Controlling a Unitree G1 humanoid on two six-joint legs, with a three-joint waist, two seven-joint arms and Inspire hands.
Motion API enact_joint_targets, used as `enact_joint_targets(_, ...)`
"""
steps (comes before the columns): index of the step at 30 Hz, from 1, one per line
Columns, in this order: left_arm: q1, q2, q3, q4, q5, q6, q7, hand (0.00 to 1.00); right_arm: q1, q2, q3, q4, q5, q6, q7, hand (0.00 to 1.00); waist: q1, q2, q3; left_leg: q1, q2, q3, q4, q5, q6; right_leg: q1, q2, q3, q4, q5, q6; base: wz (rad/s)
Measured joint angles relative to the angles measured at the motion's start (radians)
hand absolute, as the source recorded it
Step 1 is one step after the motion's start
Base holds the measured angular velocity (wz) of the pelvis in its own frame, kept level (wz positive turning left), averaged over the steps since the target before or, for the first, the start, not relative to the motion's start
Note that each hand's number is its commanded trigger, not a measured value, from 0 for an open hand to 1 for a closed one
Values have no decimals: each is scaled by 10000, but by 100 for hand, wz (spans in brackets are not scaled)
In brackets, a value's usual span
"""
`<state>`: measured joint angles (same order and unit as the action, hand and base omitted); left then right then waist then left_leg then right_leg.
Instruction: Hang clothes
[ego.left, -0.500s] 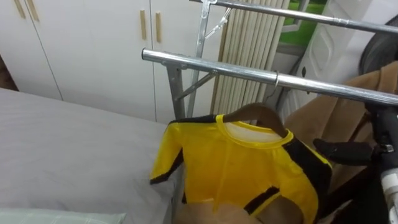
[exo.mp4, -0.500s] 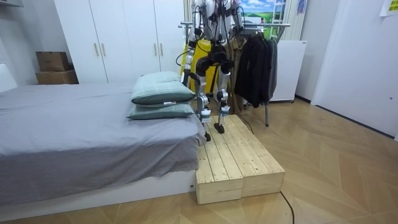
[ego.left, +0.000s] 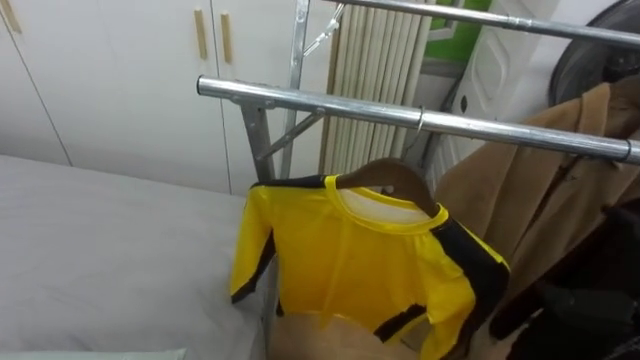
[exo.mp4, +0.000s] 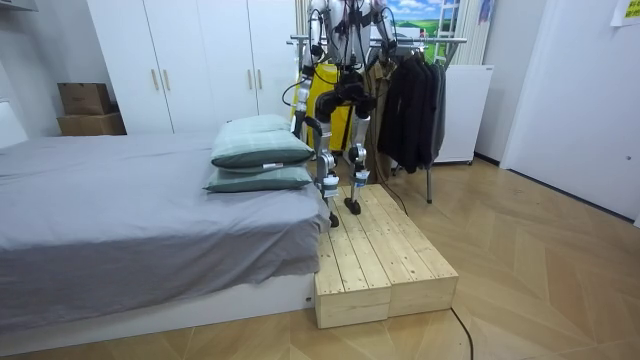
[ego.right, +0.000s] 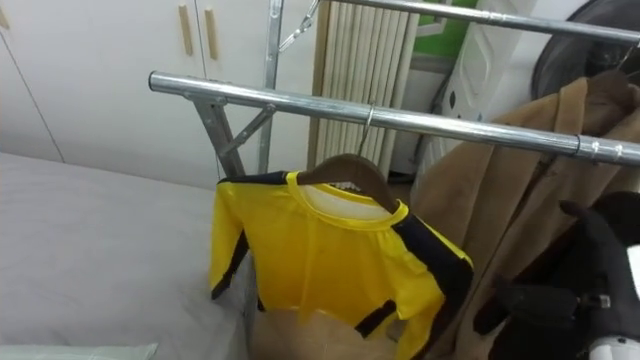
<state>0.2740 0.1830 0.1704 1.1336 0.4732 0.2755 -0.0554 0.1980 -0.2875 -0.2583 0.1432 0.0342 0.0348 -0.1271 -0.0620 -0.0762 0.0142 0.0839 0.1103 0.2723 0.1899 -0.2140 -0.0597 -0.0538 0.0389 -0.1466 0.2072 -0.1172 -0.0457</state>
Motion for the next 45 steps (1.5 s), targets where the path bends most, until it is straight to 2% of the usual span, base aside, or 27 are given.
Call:
enact_joint_targets(3, -1, -16, -4, 0, -2, 20, 1, 0, 278, 322, 93, 421, 299, 94, 442, 0, -12, 87, 0, 47, 3, 38, -24, 2, 0, -38, 20, 73, 47, 0, -1, -7)
enact_joint_targets(4, -1, -16, -17, 2, -10, 29, 1, 0, 282, 321, 195, 610, 388, 95, 507, 0, -18, 88, -1, 56, 4, 60, -24, 2, -1, -29, 22, 73, 44, 0, 0, -4)
enact_joint_targets(7, -1, -18, -167, 23, -26, 34, 3, 0, 291, 373, 833, 1513, 833, 120, 978, 0, 97, 100, 3, 145, 17, 205, -56, -1, -4, -52, 56, 196, 99, -6, -9, -13)
enact_joint_targets(9, -2, -21, -201, 22, -44, 39, 3, 0, 308, 702, 1314, 1586, 1217, 128, 1349, 0, 147, 142, -3, 106, 36, 269, -17, -17, -23, -130, 97, 318, 153, 10, -65, -18)
enact_joint_targets(13, -9, -23, -584, 18, -106, 71, 3, 0, 171, 1040, 2286, 2439, 1845, 81, 1781, 0, 163, 300, -29, 121, 53, 259, 6, -21, -29, -140, 105, 305, 114, 25, -88, 1)
enact_joint_targets(14, -9, -42, -585, 18, -104, 72, 4, 0, 107, 1135, 2544, 3039, 2019, 69, 1942, 0, 166, 382, -21, 127, 51, 239, 1, -22, -30, -121, 99, 275, 101, 24, -87, 8)
enact_joint_targets(15, -34, -57, -585, 18, -101, 75, 5, 0, 44, 1321, 2630, 3776, 2068, 66, 2060, 0, 156, 366, -46, 124, 47, 203, -5, -21, -30, -105, 79, 211, 107, 24, -87, 10)
enact_joint_targets(21, -101, -197, -556, 29, -100, 81, 95, 0, -103, 1662, 2825, 7244, 2087, 87, 2269, 0, 180, 529, -25, 132, 26, 124, -23, -19, -28, 5, 51, 142, 100, 16, -76, 3)
enact_joint_targets(24, -181, -208, -563, 49, -75, 87, 95, 0, -264, 1664, 2748, 8459, 1746, 49, 2301, 0, 178, 566, -21, 35, 19, 30, -25, -29, -14, 48, 45, 103, 2, 5, -66, 6)
enact_joint_targets(28, -178, -321, -565, 51, -76, 155, 99, 0, -370, 1667, 2639, 8798, 1615, -63, 2295, 0, 179, 644, -19, -3, 8, 4, -12, -27, -12, 36, 41, 101, -27, 17, -83, 1)
enact_joint_targets(33, -203, -419, -575, 49, -100, 411, 102, 0, -482, 1664, 2637, 9072, 1563, 47, 2138, 0, 177, 691, -70, 44, -16, -97, -26, -27, -13, 81, 42, 75, -54, 15, -80, 0)
enact_joint_targets(37, -200, -521, -570, 52, -97, 678, 102, 0, -600, 1673, 2390, 9515, 1530, 109, 2113, 0, 158, 791, -68, 334, -30, -305, -87, -57, -28, 431, 57, -18, -248, -22, -27, 8)
enact_joint_targets(40, -213, -541, -600, 41, -93, 726, 99, 0, -677, 1659, 2360, 9492, 875, 106, 2047, 0, 219, 815, -77, 331, -33, -327, -102, -90, -6, 440, 47, -75, -231, -52, -20, 4)
enact_joint_targets(43, -218, -527, -985, 12, -91, 763, 99, 0, -831, 1658, 2492, 9477, 167, 114, 1825, 0, 295, 821, -79, 334, -37, -399, -28, -85, -9, 544, 23, -176, -216, -51, -20, 9)
enact_joint_targets(45, -272, -522, -1086, -42, -88, 765, 99, 0, -1003, 1650, 2584, 9505, -287, 108, 1795, 0, 287, 822, -72, 308, -77, -620, -1, -85, -8, 559, -27, -314, -234, -116, 19, 20)
